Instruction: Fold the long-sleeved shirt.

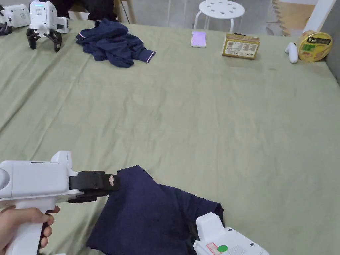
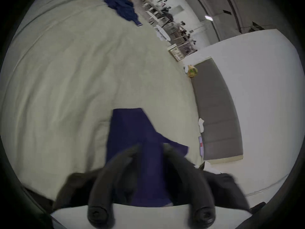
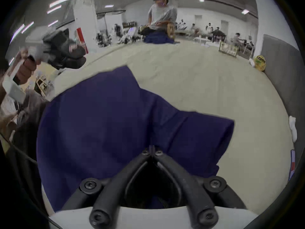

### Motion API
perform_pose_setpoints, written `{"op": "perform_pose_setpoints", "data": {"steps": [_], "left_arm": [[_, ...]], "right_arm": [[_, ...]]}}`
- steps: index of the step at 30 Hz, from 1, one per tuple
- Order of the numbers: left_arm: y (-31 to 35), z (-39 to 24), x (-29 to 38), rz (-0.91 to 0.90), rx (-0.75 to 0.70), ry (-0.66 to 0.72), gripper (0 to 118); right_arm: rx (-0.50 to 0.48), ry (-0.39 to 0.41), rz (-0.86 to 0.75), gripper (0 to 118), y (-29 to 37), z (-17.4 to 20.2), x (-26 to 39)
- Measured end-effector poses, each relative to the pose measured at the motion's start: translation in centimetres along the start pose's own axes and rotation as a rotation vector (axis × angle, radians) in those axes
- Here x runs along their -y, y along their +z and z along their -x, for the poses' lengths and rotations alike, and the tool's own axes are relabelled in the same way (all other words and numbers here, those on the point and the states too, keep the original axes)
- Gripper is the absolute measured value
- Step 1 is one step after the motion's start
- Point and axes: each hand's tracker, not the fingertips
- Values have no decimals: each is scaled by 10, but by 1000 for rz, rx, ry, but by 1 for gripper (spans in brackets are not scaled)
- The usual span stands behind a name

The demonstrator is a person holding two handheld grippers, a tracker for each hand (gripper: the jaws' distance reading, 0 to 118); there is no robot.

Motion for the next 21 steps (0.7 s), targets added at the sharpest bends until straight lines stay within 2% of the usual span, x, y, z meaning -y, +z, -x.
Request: {"op": "perform_pose_setpoints", "data": {"steps": [1, 2, 3, 4, 5, 8, 10, 11, 12, 13, 15, 17, 19, 21], "left_arm": [[-4, 4, 0, 11, -22, -4, 63], [-8, 8, 0, 19, -32, -3, 92], [-13, 13, 2, 16, -26, -4, 107], [-17, 15, 3, 11, -25, -5, 111], [-19, 18, 3, -15, -12, -2, 111], [-40, 19, 4, 92, 3, 50, 111], [-58, 18, 10, 159, 16, 20, 111], [-68, 16, 13, 203, -1, -4, 108], [-77, 23, 11, 260, -38, -15, 100], [-84, 24, 12, 306, -44, -8, 84], [-82, 28, 14, 227, -108, 8, 70], [-71, 34, 11, 223, -33, 33, 43], [-61, 43, 10, 195, 3, 84, 37], [-52, 48, 9, 182, 24, 118, 35]], "right_arm": [[-17, -40, -38, 0, 5, -3, -3], [-24, -71, -9, 0, 6, -7, -6], [-26, -63, -7, 0, 6, -10, -7], [-28, -58, -7, 0, 6, -10, -7], [-31, -57, -8, 0, 6, -10, -6], [-30, -70, -10, 0, 6, -9, -6], [-29, -68, -8, 0, 6, -10, -7], [-29, -68, -7, 0, 6, -9, -7], [-31, -68, -7, 0, 7, -10, -7], [-32, -70, -6, 0, 7, -10, -8], [-14, -60, -17, 0, 13, -7, -10], [-19, -65, -59, 0, 23, -6, -15], [-52, -102, -121, 0, 36, -3, -24], [-62, -68, -177, 0, 46, 6, -39]]}}
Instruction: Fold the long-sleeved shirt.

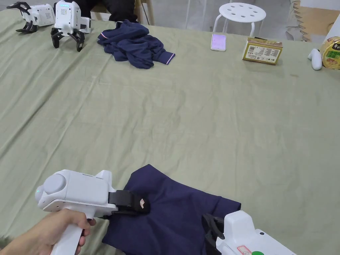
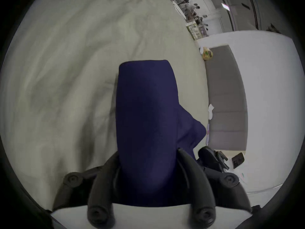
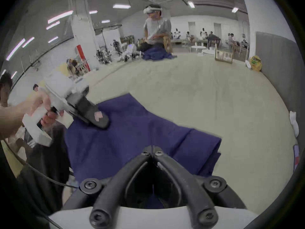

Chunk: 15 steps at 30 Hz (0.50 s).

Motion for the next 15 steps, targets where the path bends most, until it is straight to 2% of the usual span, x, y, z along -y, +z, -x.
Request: {"op": "perform_pose_setpoints", "data": {"steps": [7, 11, 15], "left_arm": [[29, -5, -5, -25, -39, -112, 33], [71, 4, -19, -77, -66, -140, 32], [127, 28, -40, -135, -122, -108, 32]], "right_arm": [[-69, 135, -82, 0, -8, 40, -45], [-88, 153, -99, 0, -32, 62, -66], [-143, 187, -110, 0, -70, 97, -92]]}}
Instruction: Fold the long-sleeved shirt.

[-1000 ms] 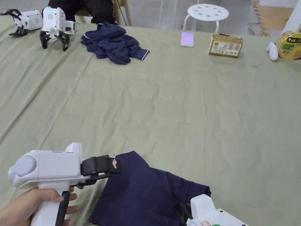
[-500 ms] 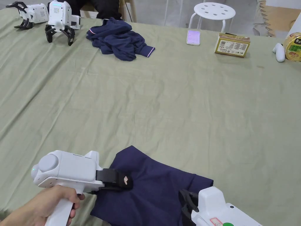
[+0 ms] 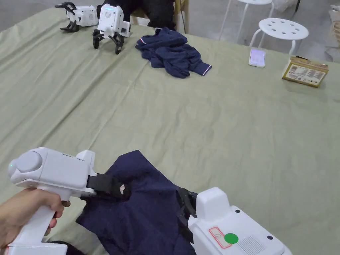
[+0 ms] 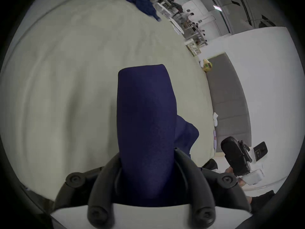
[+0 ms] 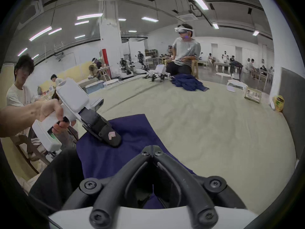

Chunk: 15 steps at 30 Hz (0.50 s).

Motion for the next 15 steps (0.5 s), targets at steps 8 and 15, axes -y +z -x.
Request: {"op": "perform_pose_setpoints", "data": {"steps": [8, 15], "left_arm": [[88, 83, -51, -89, -133, 83, 32], [141, 145, -87, -151, -211, 178, 32]], "right_arm": [[-168, 118, 19, 0, -115, 75, -48], [-210, 138, 52, 0, -197, 132, -71]]}}
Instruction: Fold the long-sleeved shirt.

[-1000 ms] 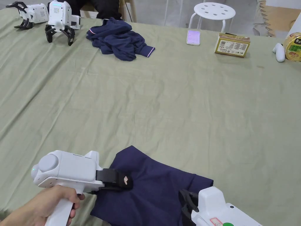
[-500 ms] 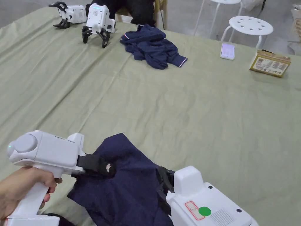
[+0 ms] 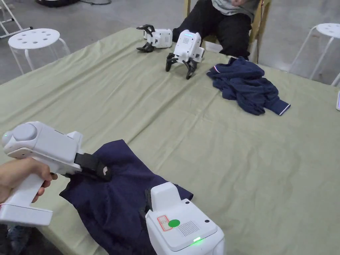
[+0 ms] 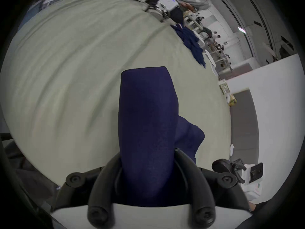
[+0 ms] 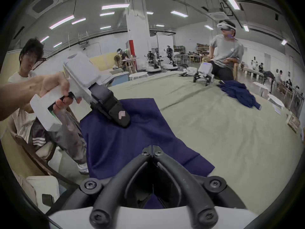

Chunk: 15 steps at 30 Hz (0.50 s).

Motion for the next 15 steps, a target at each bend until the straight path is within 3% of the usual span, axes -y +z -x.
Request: {"op": "perform_pose_setpoints", "data": {"steps": [3, 6, 7, 10, 11, 12, 15], "left_arm": [[4, 22, -12, 9, 4, 45, 33], [-3, 30, -8, 68, -11, 73, 35], [-5, 31, -5, 60, -27, 68, 42], [-5, 23, 9, -8, -239, -38, 99], [2, 15, 11, -69, -365, -91, 107], [11, 8, 13, -134, -431, -106, 107], [44, -18, 25, -250, -422, -153, 107]], "right_arm": [[-82, -24, 71, 0, -21, 2, -6], [-57, -8, 82, 0, -29, 1, -7], [-62, -17, 86, 0, -29, -1, -6], [-62, -24, 72, 0, -16, -3, -5], [-62, -16, 65, 0, -12, -4, -5], [-69, -2, 62, 0, -7, -4, -7], [-53, -23, 27, 0, 8, -11, -14]]}}
